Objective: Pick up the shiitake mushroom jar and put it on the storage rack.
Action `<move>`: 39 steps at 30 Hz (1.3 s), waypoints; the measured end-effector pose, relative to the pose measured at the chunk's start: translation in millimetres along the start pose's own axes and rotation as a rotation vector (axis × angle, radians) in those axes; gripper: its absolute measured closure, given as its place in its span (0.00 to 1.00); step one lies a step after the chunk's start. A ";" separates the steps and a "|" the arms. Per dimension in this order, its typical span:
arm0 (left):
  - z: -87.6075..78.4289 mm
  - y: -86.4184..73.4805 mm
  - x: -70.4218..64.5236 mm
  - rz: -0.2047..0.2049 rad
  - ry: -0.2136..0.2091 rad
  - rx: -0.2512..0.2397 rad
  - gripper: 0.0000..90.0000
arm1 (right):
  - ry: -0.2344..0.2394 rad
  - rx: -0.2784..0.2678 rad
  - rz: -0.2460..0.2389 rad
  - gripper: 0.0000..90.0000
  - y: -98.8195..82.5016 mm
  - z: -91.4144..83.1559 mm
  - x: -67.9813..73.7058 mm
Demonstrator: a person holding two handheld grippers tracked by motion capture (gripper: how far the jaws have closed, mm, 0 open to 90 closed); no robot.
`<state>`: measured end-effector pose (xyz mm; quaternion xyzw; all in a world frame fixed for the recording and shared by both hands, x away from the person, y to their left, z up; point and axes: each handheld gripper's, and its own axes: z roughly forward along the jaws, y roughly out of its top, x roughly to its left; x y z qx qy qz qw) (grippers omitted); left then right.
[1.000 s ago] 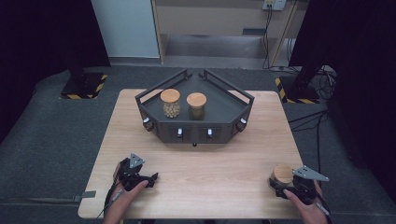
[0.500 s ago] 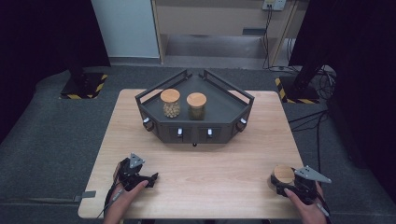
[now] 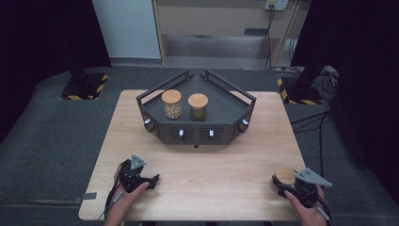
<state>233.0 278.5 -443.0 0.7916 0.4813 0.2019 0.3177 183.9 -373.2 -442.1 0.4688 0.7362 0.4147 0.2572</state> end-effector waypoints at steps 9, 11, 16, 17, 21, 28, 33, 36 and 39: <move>0.0 0.0 0.0 0.000 0.000 0.000 0.00 | 0.031 -0.007 -0.024 0.28 14.5 -2.0 1.9; 0.0 0.0 0.0 0.000 0.000 0.000 0.00 | 0.033 -0.006 -0.020 0.28 17.8 -1.1 1.8; 0.0 0.0 0.0 0.000 0.000 0.000 0.00 | 0.040 -0.011 -0.019 0.28 25.7 -1.6 1.9; 0.0 0.0 0.0 0.000 0.000 0.000 0.00 | 0.041 -0.011 -0.021 0.28 27.9 -2.1 2.4; 0.0 0.0 0.0 0.000 0.000 0.000 0.00 | 0.048 -0.015 -0.038 0.28 36.6 -2.5 4.8; 0.0 0.1 0.1 0.000 0.000 0.000 0.00 | 0.065 -0.015 -0.061 0.28 50.8 -0.3 8.8; 0.0 0.1 0.1 0.000 0.000 0.000 0.00 | 0.073 -0.014 -0.075 0.28 58.3 0.6 13.4; 0.0 0.1 0.1 0.001 -0.001 0.000 0.00 | 0.074 -0.009 -0.079 0.28 62.4 2.0 16.3; 0.0 0.0 0.0 0.000 0.000 0.000 0.00 | 0.073 -0.005 -0.080 0.28 66.9 3.9 18.6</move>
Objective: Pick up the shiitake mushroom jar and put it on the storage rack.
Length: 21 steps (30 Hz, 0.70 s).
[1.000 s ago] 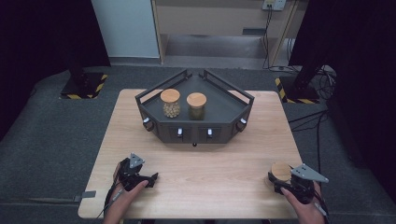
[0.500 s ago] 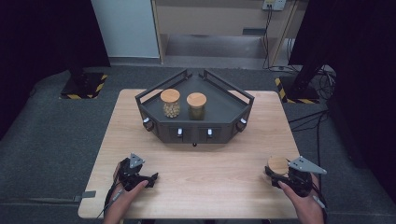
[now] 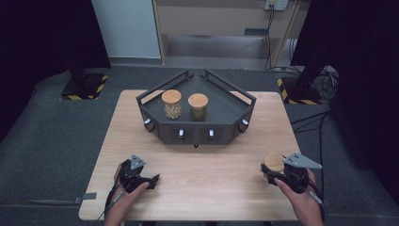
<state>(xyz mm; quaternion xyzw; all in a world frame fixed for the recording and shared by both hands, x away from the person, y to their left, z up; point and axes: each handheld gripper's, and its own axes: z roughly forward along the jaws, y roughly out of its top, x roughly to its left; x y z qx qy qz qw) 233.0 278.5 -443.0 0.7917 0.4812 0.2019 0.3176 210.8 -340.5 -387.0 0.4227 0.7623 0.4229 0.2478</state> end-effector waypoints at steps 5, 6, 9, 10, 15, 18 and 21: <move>-0.2 -0.1 -0.7 -0.002 0.002 0.000 0.00 | 0.007 -0.007 -0.009 0.28 9.0 1.1 2.6; -0.2 -0.2 -0.7 -0.001 0.002 0.000 0.00 | 0.008 -0.008 -0.014 0.28 11.6 0.8 3.2; -0.2 -0.2 -0.6 -0.002 0.002 0.000 0.00 | 0.009 -0.017 -0.019 0.28 17.0 -0.7 3.3; -0.2 -0.1 -0.6 -0.002 0.002 0.000 0.00 | 0.009 -0.020 -0.021 0.28 18.2 -1.1 3.1; -0.2 -0.1 -0.6 -0.002 0.002 0.000 0.00 | 0.006 -0.022 -0.023 0.28 26.8 -2.1 2.0; -0.1 -0.2 -0.6 -0.002 0.002 0.000 0.00 | 0.005 -0.021 -0.024 0.28 30.6 -1.9 1.0; -0.1 -0.1 -0.6 -0.002 0.002 0.000 0.00 | 0.005 -0.020 -0.024 0.28 34.0 -1.7 0.2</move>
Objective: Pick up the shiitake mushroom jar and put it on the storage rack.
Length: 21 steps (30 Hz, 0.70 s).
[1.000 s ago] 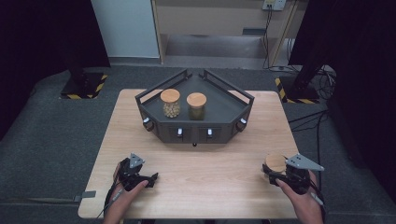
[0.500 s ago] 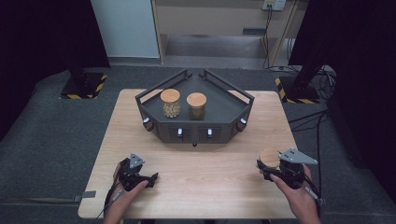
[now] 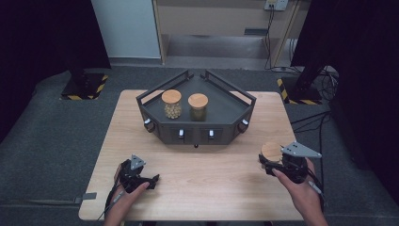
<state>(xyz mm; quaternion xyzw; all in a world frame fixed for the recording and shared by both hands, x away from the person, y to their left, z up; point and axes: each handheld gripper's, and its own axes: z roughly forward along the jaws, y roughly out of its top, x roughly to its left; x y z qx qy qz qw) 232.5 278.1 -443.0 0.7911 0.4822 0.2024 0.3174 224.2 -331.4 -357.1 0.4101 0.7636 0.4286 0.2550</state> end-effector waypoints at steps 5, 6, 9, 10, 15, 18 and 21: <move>0.0 0.0 0.0 0.000 0.000 0.000 0.00 | 0.000 0.003 0.003 0.28 5.1 0.1 -1.4; 0.0 0.0 0.0 0.000 0.000 0.000 0.00 | 0.002 0.003 0.002 0.28 6.4 0.0 -1.8; 0.0 0.0 0.0 0.000 0.000 0.000 0.00 | 0.002 0.005 0.000 0.28 10.4 0.0 -1.8; 0.0 0.0 0.0 0.000 0.000 0.000 0.00 | 0.002 0.005 -0.001 0.28 11.7 0.2 -1.6; 0.0 0.0 0.0 0.000 0.000 0.000 0.00 | 0.008 0.002 -0.001 0.28 17.3 1.9 -1.6; 0.0 0.0 -0.1 0.000 0.001 0.000 0.00 | 0.010 0.002 0.002 0.28 21.5 3.7 -2.0; -0.1 0.0 -0.2 0.000 0.001 0.000 0.00 | 0.010 0.003 -0.001 0.28 26.9 4.8 -1.6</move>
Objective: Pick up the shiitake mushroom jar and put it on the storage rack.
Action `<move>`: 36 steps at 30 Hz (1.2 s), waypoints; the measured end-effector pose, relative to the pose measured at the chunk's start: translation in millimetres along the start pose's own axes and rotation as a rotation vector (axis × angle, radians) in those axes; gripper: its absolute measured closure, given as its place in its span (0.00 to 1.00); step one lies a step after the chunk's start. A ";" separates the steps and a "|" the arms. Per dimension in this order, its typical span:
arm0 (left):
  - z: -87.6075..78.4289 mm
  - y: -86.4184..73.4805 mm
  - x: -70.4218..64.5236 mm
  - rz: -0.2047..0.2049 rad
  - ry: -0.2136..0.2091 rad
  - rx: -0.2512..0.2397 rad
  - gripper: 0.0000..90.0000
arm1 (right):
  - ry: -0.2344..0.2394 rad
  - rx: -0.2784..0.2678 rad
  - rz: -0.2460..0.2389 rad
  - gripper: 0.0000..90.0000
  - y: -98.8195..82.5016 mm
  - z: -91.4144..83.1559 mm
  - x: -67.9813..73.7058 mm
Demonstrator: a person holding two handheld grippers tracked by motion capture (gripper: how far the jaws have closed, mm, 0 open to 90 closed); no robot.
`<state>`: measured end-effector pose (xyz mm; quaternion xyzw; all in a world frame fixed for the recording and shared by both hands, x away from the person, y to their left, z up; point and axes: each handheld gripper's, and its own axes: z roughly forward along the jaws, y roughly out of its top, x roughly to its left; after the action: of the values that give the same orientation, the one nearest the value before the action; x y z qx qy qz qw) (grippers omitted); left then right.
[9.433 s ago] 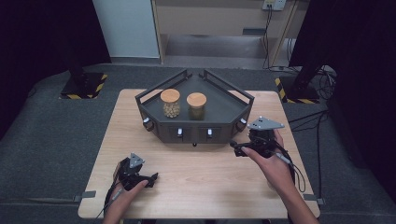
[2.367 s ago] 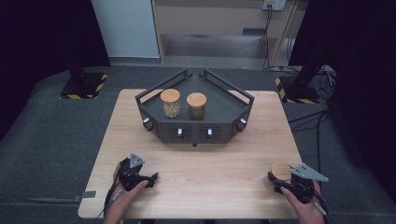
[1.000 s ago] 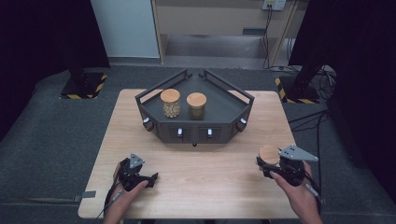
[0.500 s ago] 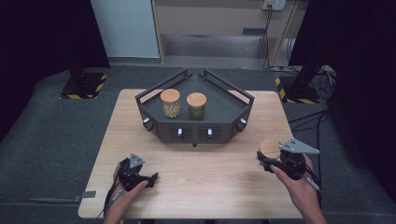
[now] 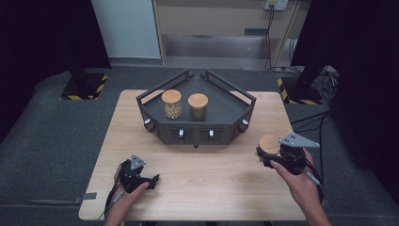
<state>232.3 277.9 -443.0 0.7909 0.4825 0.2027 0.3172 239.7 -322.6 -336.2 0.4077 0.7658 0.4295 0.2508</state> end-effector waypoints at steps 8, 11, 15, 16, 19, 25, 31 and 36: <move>0.0 0.1 0.1 0.000 0.000 0.000 0.00 | 0.003 -0.009 -0.012 0.28 13.7 3.1 1.9; 0.0 0.1 0.1 0.000 0.000 0.000 0.00 | 0.006 -0.007 -0.009 0.28 18.7 5.5 2.1; 0.0 0.1 0.2 0.000 -0.001 0.001 0.00 | 0.010 -0.004 -0.015 0.28 25.6 7.9 3.1; 0.0 0.1 0.2 0.000 -0.001 0.000 0.00 | 0.009 -0.003 -0.016 0.28 27.3 8.5 3.7; 0.0 0.1 0.2 0.000 -0.001 0.001 0.00 | 0.013 -0.007 -0.015 0.28 30.4 9.9 4.4; 0.0 0.1 0.2 0.000 -0.001 0.000 0.00 | 0.016 -0.014 -0.011 0.28 37.4 14.0 6.6; 0.0 0.1 0.2 0.000 -0.001 0.000 0.00 | 0.020 -0.013 -0.015 0.28 44.0 18.5 7.9; 0.0 0.1 0.2 0.000 -0.001 0.000 0.00 | 0.020 -0.015 -0.017 0.28 48.3 21.5 8.0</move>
<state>232.5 278.0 -442.9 0.7911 0.4823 0.2023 0.3172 270.9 -291.7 -305.7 0.3949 0.7686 0.4370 0.2498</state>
